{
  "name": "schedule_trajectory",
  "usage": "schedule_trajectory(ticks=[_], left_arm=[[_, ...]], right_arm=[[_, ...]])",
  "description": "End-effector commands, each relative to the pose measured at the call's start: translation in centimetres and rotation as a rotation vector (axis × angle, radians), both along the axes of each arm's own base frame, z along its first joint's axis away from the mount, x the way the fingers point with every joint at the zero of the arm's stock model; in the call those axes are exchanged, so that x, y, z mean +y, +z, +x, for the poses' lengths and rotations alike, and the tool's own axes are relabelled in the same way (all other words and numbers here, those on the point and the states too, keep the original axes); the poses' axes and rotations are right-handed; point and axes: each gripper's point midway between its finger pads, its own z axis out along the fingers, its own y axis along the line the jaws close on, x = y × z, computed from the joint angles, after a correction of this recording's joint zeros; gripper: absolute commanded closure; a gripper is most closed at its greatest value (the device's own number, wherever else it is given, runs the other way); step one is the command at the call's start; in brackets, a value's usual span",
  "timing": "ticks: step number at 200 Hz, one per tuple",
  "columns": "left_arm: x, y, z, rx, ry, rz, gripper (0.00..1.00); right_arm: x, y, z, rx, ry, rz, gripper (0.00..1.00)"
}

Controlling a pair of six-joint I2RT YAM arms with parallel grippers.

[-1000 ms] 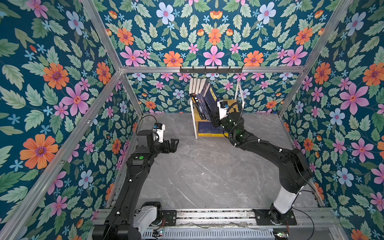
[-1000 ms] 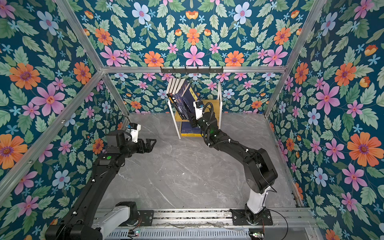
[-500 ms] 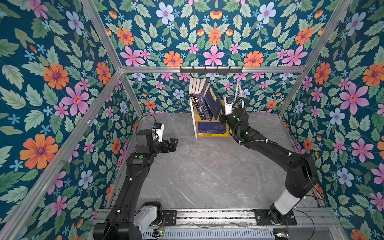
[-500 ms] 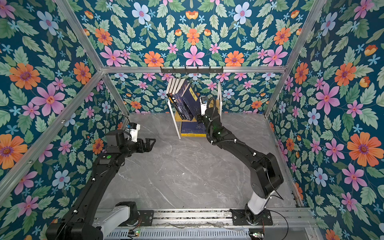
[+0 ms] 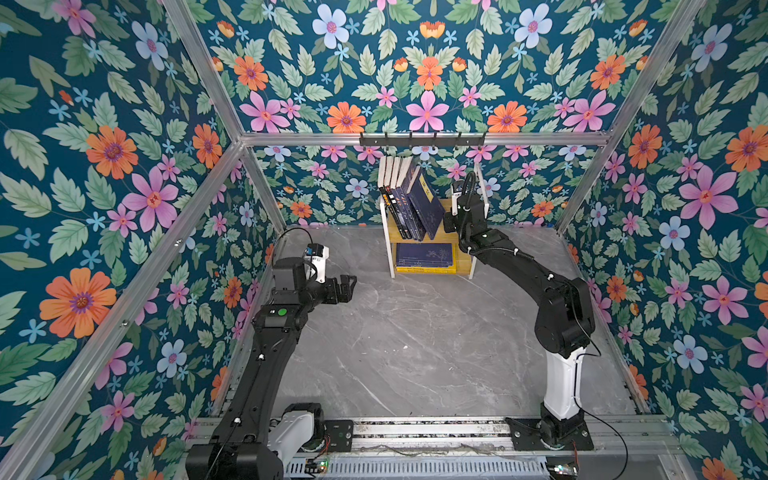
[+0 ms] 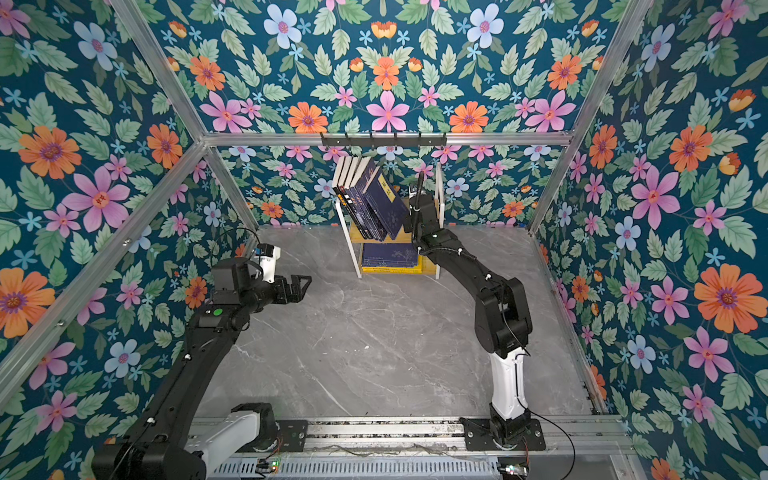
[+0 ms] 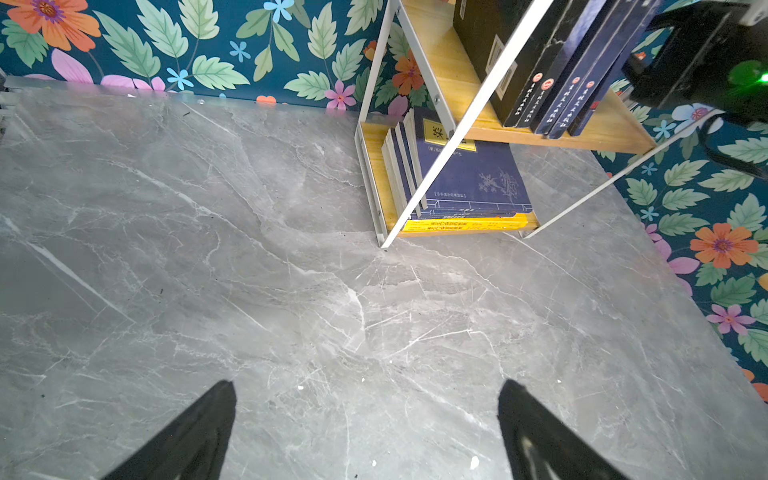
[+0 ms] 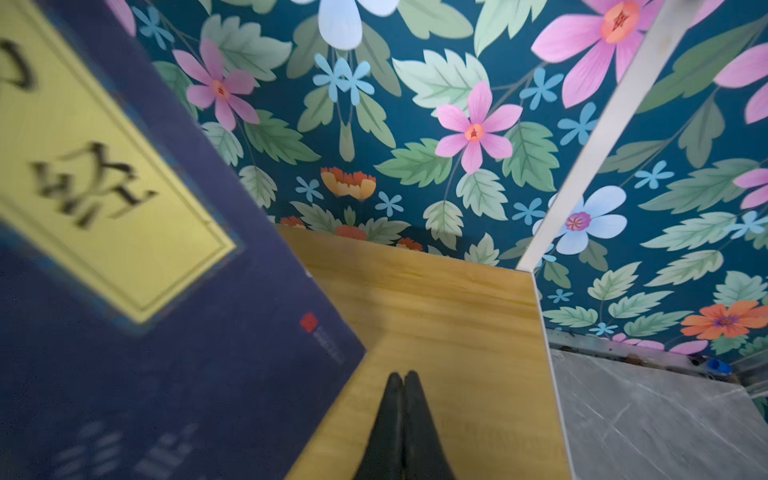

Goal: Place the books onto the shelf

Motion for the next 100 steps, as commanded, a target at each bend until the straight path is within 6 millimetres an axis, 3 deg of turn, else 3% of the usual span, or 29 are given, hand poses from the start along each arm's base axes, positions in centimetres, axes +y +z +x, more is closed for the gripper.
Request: schedule_trajectory(ticks=[1,65,100], left_arm=[[0.0,0.3,0.2,-0.016,-0.001,0.002,0.0],[0.0,0.5,0.3,-0.018,-0.001,-0.006,0.0],[0.3,0.1,0.5,-0.014,0.008,-0.003,0.0]], right_arm=[[1.1,-1.1,0.4,0.045,0.054,0.017,1.0],[4.2,-4.2,0.8,0.115,0.157,0.08,1.0],[5.2,-4.4,0.6,0.111,0.169,0.074,1.0]])
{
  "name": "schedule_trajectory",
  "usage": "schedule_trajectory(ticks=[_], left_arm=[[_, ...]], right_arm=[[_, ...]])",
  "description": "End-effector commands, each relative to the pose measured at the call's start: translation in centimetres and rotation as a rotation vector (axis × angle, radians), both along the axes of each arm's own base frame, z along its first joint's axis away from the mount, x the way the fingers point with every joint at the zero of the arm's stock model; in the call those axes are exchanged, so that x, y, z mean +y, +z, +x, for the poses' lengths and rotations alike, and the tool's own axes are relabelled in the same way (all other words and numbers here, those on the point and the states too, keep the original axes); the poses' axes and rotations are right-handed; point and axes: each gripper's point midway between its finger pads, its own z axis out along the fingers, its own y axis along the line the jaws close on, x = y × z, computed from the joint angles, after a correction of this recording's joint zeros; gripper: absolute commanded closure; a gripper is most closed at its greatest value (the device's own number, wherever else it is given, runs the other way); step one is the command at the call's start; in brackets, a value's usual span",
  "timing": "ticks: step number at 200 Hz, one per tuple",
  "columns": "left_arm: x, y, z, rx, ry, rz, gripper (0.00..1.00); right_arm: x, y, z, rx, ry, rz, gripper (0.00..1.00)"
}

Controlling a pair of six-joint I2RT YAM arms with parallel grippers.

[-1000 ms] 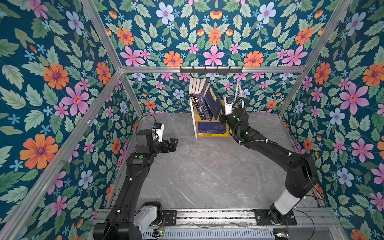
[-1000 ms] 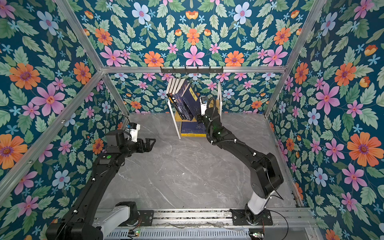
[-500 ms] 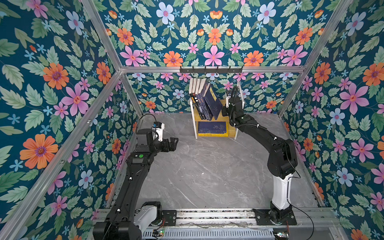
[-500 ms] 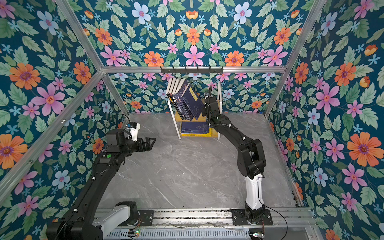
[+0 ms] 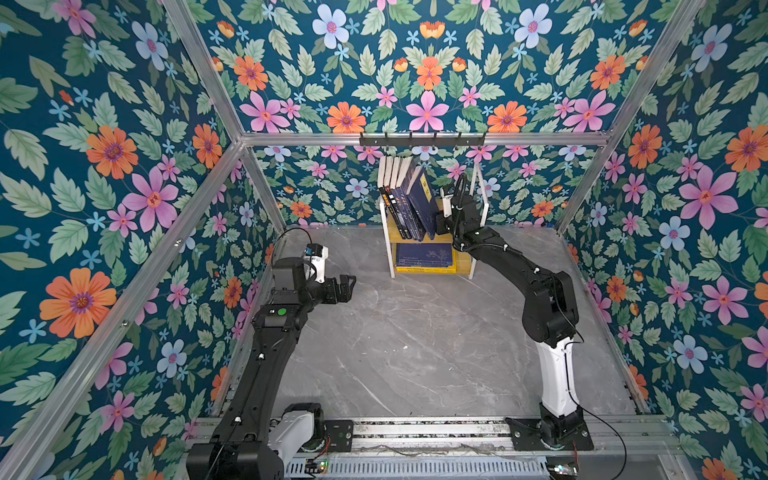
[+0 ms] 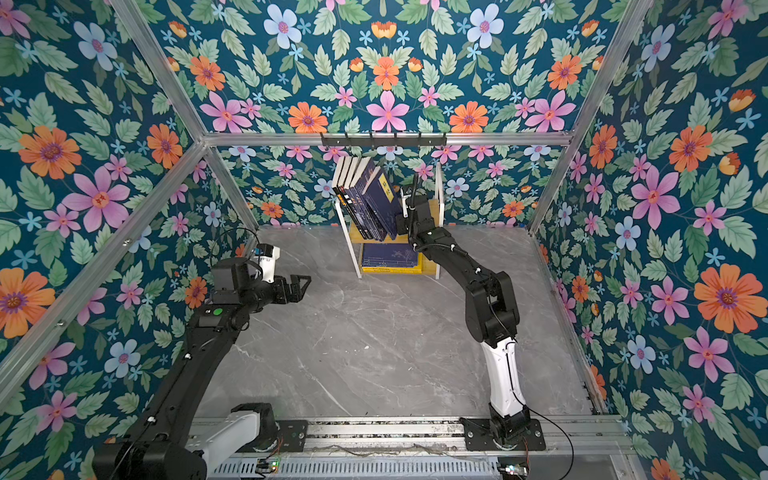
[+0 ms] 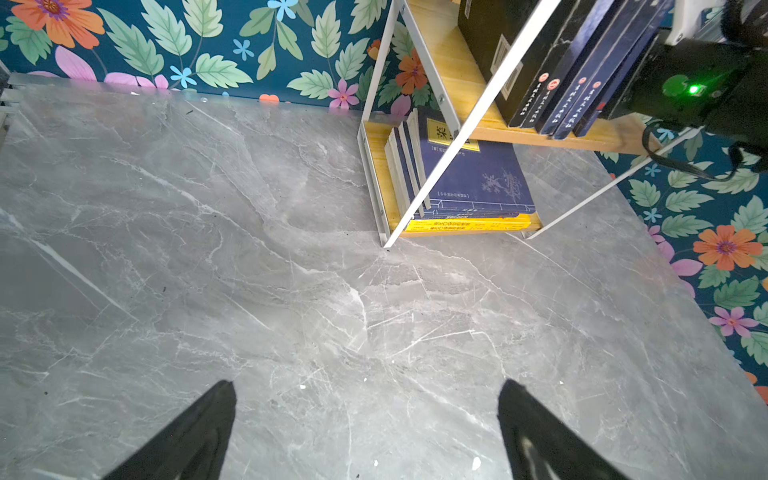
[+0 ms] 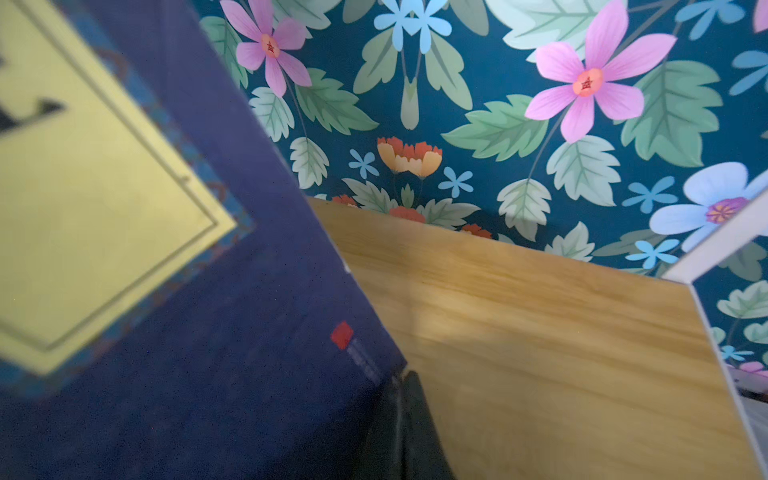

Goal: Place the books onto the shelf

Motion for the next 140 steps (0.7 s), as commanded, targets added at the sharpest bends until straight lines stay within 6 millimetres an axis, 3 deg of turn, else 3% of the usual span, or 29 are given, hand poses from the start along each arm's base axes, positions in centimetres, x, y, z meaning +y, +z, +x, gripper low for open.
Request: schedule_trajectory(ticks=[1,84,140], left_arm=[[0.0,0.2,0.4,-0.016,0.0,-0.004,0.0],[0.4,-0.1,0.9,-0.007,0.017,-0.015,0.0],[0.8,-0.3,0.9,-0.01,0.031,-0.016,0.0]], right_arm=[[1.1,-1.2,-0.7,0.046,0.033,-0.003,1.0],[0.9,-0.3,-0.9,0.078,-0.006,-0.041,1.0],[2.4,-0.4,-1.2,0.083,-0.003,-0.048,1.0]])
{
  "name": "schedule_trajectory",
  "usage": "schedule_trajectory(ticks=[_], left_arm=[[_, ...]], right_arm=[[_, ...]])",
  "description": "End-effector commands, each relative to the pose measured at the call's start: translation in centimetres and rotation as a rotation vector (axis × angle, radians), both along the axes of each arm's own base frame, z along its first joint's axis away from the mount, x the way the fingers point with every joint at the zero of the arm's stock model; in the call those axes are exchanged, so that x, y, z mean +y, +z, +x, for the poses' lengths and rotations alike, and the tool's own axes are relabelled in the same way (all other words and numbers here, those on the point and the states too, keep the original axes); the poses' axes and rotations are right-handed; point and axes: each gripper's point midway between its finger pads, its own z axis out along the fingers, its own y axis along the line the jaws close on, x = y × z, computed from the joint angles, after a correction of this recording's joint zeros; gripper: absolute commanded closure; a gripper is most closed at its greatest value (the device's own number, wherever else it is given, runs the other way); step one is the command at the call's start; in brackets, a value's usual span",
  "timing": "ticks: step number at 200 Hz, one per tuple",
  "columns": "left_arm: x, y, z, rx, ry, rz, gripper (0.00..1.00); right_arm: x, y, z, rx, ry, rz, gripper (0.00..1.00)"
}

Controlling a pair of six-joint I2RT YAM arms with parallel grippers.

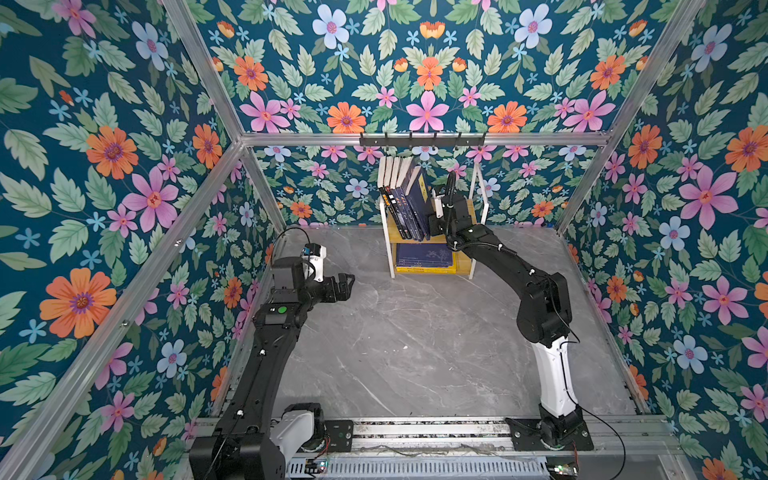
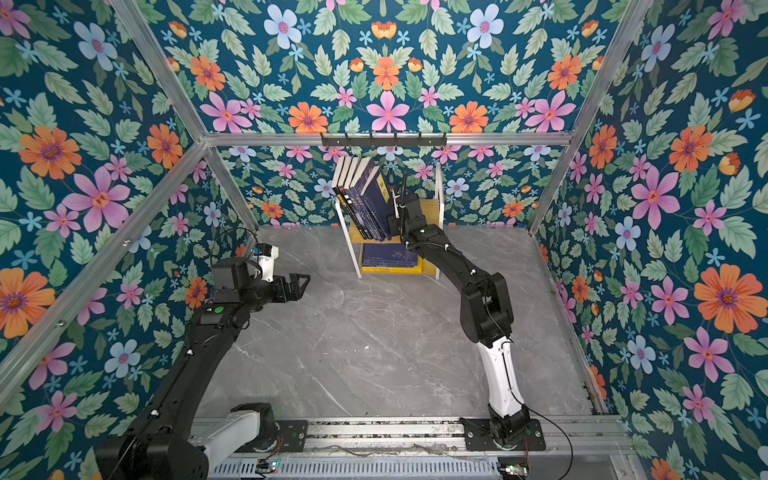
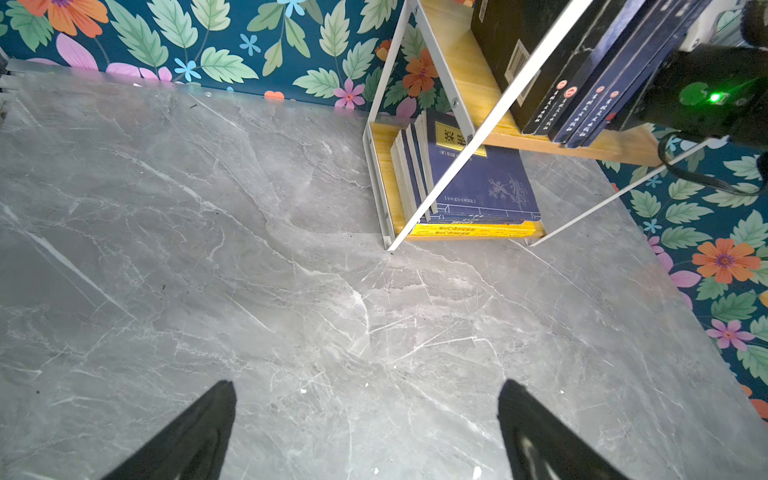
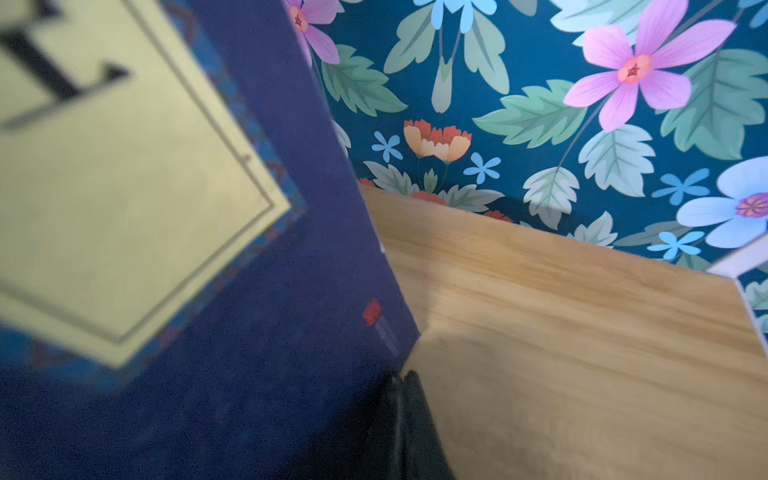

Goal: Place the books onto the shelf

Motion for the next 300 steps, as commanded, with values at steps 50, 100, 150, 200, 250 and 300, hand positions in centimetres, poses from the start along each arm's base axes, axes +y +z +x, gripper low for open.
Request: schedule_trajectory(ticks=[50,100,150,200,250,300], left_arm=[[0.3,0.2,0.2,-0.026,0.006,0.007,0.0],[0.8,0.6,0.8,-0.027,0.033,0.017,0.0],[1.7,1.0,1.8,-0.043,0.065,0.073,0.0],[2.8,0.9,3.0,-0.086,0.102,0.144,0.0],[3.4,0.3,4.2,-0.187,0.102,0.225,0.0],[3.4,-3.9,4.1,-0.244,0.093,0.248,0.0]], right_arm=[[-0.2,1.7,-0.8,0.008,-0.029,-0.019,1.0],[-1.3,7.0,-4.6,-0.044,-0.018,-0.006,0.93],[-2.1,9.7,-12.1,-0.079,0.034,0.016,0.67],[-5.8,8.5,-19.6,-0.055,0.056,0.062,0.42],[-10.3,4.2,-25.7,-0.041,0.029,0.036,0.13],[-15.0,-1.8,-29.5,-0.013,-0.087,0.009,0.04]])
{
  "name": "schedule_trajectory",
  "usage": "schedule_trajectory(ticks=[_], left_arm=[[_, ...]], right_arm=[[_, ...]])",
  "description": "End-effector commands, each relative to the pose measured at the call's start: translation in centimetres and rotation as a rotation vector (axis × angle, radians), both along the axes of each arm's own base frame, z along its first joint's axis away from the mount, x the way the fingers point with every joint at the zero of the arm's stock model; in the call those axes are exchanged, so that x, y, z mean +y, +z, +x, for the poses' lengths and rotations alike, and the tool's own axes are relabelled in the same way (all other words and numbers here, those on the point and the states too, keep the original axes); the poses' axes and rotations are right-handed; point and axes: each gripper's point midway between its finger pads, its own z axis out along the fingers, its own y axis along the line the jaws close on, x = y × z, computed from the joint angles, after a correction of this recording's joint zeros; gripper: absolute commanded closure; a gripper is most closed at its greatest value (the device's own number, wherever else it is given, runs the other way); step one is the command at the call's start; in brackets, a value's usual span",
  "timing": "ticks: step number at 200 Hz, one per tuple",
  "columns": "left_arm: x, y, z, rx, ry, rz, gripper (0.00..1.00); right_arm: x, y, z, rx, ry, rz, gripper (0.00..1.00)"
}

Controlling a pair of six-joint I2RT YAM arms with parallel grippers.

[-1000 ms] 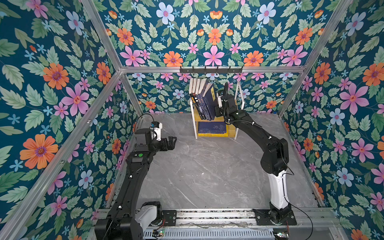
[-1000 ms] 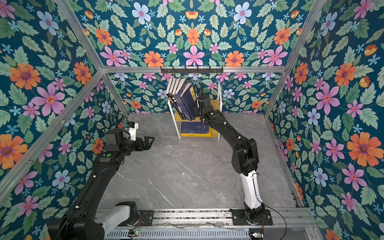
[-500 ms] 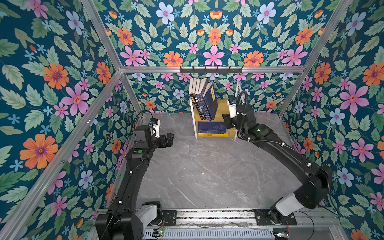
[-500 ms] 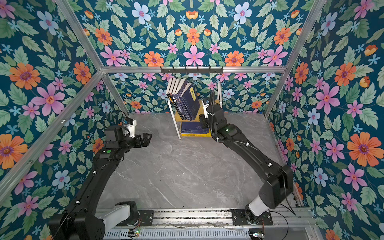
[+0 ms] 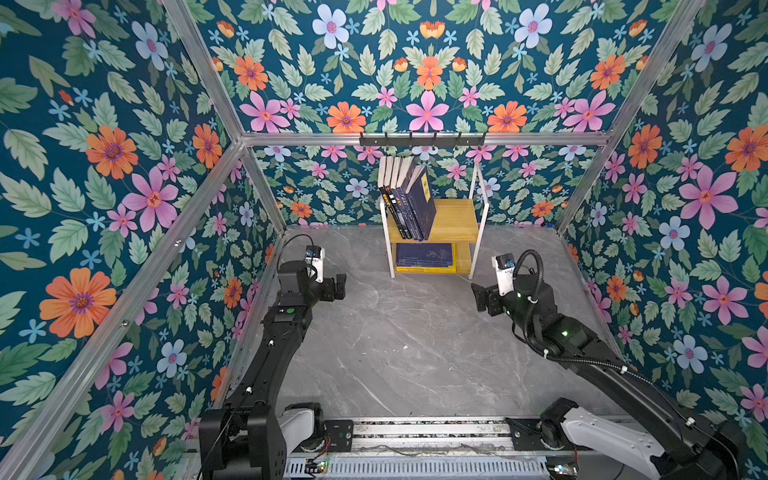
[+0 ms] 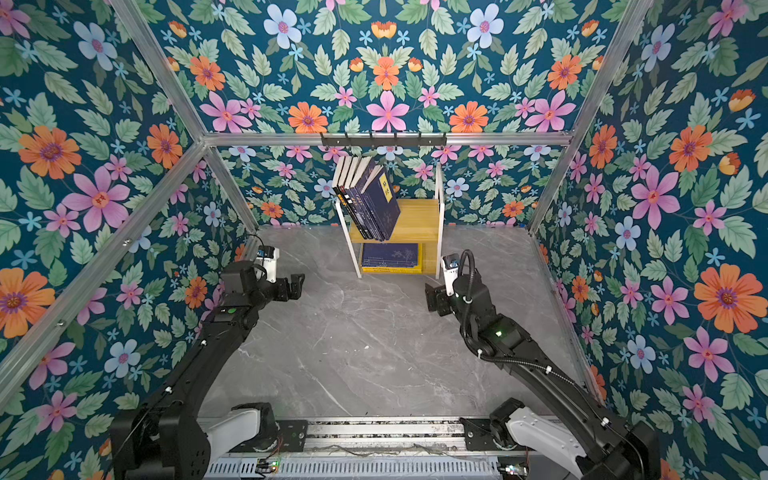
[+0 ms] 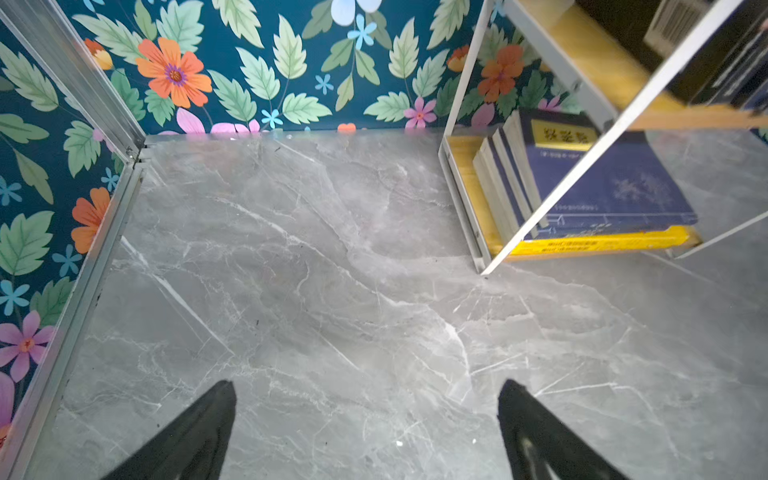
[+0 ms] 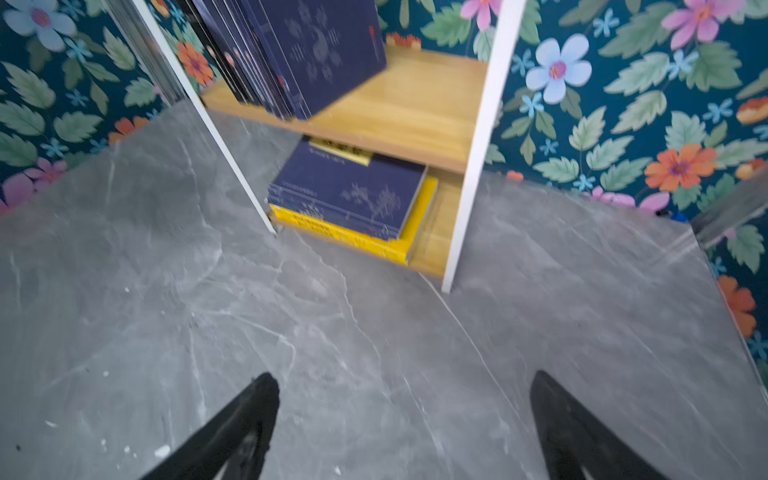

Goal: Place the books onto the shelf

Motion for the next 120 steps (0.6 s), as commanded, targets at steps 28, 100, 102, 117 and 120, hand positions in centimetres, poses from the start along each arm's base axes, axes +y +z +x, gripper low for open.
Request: schedule_trajectory(ticks=[28,100,102,117,120], left_arm=[[0.3,-1.5,0.5,-0.137,-0.009,0.056,0.0],[0.5,-6.0,-0.4,-0.244,-0.013,0.106,0.0],[0.5,-6.1,-0.4,-0.248,-0.013,0.107,0.0],[0.5,-6.7,-0.4,-0.268,-0.017,0.115,0.0],[0.5,-6.8,-0.4,-0.272,-0.017,0.118,0.0]], right_arm=[[-4.0,-5.1,-1.7,0.001,-0.145,0.001,0.01],[-10.1,-7.3,-2.4,-0.163,-0.306,-0.018,0.01],[-10.3,-7.5,-2.4,-0.167,-0.312,-0.021,0.01],[-11.8,-7.9,-2.4,-0.182,-0.359,-0.03,0.01],[-12.0,-8.0,-2.4,-0.186,-0.365,-0.029,0.01]])
